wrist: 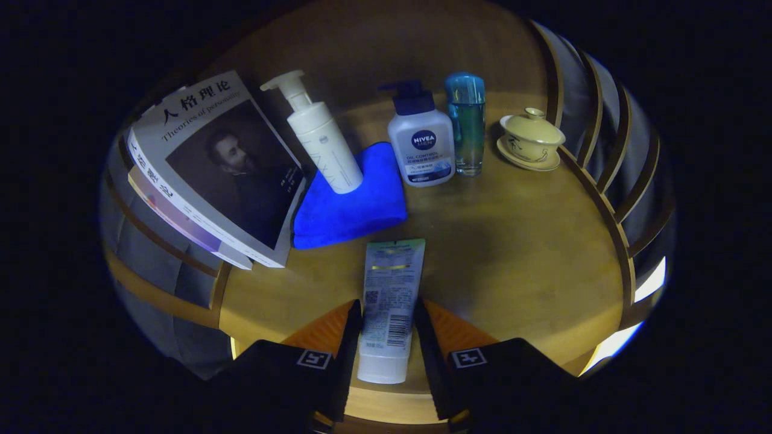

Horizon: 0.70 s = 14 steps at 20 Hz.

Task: Pull open the drawer, take out the items inside it, and place them on the countertop above the cabinet.

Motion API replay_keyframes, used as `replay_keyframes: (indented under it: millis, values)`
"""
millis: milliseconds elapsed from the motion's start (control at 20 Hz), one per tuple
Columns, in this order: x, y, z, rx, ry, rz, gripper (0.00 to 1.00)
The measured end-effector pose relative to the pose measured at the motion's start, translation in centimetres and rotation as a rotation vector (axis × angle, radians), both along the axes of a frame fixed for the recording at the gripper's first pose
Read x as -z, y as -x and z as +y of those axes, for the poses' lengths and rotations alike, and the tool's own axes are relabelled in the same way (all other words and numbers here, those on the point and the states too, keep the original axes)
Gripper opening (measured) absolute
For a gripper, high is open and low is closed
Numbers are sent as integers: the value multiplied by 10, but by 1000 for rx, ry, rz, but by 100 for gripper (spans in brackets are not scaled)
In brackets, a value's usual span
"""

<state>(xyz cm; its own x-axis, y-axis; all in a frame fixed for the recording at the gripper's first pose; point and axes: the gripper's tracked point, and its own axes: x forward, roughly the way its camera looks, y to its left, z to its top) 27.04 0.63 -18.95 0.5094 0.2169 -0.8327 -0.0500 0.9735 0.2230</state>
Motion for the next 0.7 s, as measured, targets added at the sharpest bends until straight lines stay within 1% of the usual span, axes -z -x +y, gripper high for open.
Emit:
replay_keyframes:
  millis: [50,100,250,350,400,700]
  values:
    - [-4,3,0,-5,10,-12,67]
    - [-11,5,0,-18,19,-35,73]
    - [-30,11,-3,-58,96,-155,98]
    - [-46,18,-7,-65,169,-269,98]
    - [-53,23,-5,-67,183,-326,98]
    - [-107,76,6,-68,168,-638,98]
